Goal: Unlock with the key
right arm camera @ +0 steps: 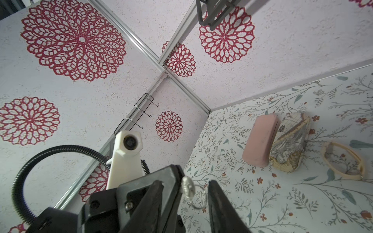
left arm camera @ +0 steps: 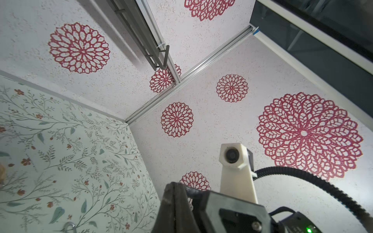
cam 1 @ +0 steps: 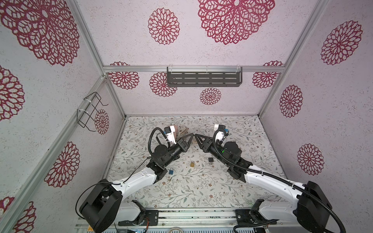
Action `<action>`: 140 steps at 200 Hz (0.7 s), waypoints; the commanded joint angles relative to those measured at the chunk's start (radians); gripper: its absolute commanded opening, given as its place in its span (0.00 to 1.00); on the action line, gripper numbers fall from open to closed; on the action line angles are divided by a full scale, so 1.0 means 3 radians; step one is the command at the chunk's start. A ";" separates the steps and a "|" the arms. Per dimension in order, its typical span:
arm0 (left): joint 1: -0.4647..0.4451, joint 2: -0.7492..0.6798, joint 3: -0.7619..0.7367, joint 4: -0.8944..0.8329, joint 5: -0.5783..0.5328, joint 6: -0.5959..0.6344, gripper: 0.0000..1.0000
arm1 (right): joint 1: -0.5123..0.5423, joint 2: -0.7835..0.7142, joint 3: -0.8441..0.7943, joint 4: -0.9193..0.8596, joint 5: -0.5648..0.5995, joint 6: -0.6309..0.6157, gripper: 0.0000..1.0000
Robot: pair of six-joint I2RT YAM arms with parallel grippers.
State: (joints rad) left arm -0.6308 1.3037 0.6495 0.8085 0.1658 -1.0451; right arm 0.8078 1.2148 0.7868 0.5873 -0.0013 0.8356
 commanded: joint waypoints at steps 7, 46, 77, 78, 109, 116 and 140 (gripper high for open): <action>0.0193 -0.0184 0.0301 -0.1089 0.0658 0.0732 0.00 | -0.0201 -0.0265 0.0186 -0.0433 -0.0468 -0.0275 0.51; 0.0259 -0.0242 0.0671 -0.2001 0.1162 0.1484 0.00 | -0.0604 -0.0315 0.0217 -0.0783 -0.1359 -0.0381 0.50; 0.0264 -0.0210 0.0856 -0.2292 0.1392 0.1810 0.00 | -0.0703 -0.0183 0.0403 -0.1026 -0.2067 -0.0600 0.46; 0.0263 -0.0207 0.0862 -0.2299 0.1399 0.1813 0.00 | -0.0703 -0.0181 0.0404 -0.1019 -0.2085 -0.0601 0.46; 0.0265 -0.0125 0.1004 -0.2419 0.1615 0.1933 0.00 | -0.0726 -0.0117 0.0445 -0.0962 -0.2319 -0.0645 0.42; 0.0266 -0.0114 0.1014 -0.2414 0.1646 0.1941 0.00 | -0.0733 -0.0099 0.0455 -0.0972 -0.2362 -0.0666 0.41; 0.0265 -0.0102 0.1036 -0.2420 0.1677 0.1957 0.00 | -0.0762 -0.0031 0.0484 -0.0993 -0.2494 -0.0703 0.37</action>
State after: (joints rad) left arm -0.5560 1.2594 0.9386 0.1135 0.6167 -0.5152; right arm 0.5919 1.1954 0.8921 0.2787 -0.6548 0.6651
